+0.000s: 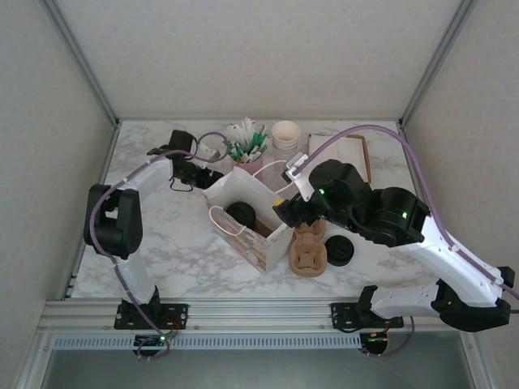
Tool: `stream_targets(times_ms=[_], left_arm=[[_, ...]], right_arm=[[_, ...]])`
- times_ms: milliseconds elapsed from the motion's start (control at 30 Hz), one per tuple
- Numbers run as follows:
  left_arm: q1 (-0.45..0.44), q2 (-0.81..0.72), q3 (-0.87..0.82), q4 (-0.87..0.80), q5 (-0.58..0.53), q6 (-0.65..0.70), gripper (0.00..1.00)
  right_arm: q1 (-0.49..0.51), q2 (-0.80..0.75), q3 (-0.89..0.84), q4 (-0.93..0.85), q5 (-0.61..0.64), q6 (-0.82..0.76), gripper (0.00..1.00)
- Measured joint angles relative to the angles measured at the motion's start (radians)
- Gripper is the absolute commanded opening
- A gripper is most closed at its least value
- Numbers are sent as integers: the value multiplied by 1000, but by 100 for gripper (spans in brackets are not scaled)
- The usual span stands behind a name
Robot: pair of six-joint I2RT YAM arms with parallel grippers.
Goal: Pack the takeout coffee
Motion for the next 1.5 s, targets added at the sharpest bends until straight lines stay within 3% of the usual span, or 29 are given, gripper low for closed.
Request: stream_targets(times_ms=[367, 767, 1000, 1233, 1267, 1300, 1333, 1400, 1500], left_arm=[[-14, 85, 0, 10, 34, -4, 63], [-36, 98, 35, -9, 60, -20, 0], [-31, 79, 40, -13, -16, -23, 0], [16, -61, 40, -11, -82, -8, 0], [20, -75, 40, -10, -80, -5, 1], [23, -90, 40, -10, -72, 0, 8], [26, -97, 40, -14, -55, 5, 22], [26, -98, 42, -34, -12, 18, 60], [26, -98, 42, -80, 46, 35, 74]], right_arm=[[0, 0, -13, 0, 0, 0, 82], [0, 0, -22, 0, -2, 11, 82], [0, -2, -25, 0, -1, 31, 82], [0, -9, -25, -5, 0, 48, 82], [0, -9, -25, -7, 0, 48, 82], [0, -9, -26, -7, 0, 49, 82], [0, -9, -26, -7, 0, 49, 82], [0, -9, -26, -7, 0, 49, 82], [0, -7, -26, -10, -1, 50, 82]])
